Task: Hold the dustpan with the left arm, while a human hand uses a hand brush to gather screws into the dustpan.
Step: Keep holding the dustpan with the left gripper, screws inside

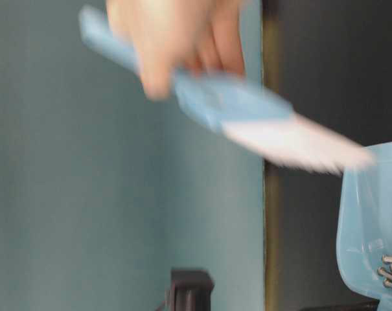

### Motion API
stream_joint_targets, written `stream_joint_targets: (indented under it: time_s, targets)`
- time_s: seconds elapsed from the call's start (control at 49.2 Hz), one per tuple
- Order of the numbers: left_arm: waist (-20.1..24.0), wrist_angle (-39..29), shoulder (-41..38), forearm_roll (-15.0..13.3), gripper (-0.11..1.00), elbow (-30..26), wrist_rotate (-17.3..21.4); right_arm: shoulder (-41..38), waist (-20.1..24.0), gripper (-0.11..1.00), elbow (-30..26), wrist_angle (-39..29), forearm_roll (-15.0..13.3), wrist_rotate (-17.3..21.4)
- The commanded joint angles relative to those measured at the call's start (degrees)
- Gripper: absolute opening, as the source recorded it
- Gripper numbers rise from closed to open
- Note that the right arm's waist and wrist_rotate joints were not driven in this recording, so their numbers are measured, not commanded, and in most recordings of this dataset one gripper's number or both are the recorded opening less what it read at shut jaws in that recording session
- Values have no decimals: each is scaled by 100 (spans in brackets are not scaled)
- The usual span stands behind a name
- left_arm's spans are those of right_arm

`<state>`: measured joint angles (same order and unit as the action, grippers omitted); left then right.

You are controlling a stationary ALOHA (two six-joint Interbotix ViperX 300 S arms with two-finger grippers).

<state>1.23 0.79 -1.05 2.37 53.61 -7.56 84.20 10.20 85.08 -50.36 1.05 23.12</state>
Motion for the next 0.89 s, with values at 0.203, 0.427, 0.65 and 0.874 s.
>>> stream_joint_targets:
  time_s: [0.203,0.427,0.65,0.874]
  targets:
    - [62,1731,369,26,29,738,62,-26,0,0,-26,0,26,0]
    - [62,1960,562,26,29,888,88,-9,-9,0,-18,0,26,0]
    - [35,1679,1116,26,29,967,79,18,-9,0,-18,-9,26,9]
    - [26,853,1951,26,29,949,79,44,0,0,-18,-9,26,0]
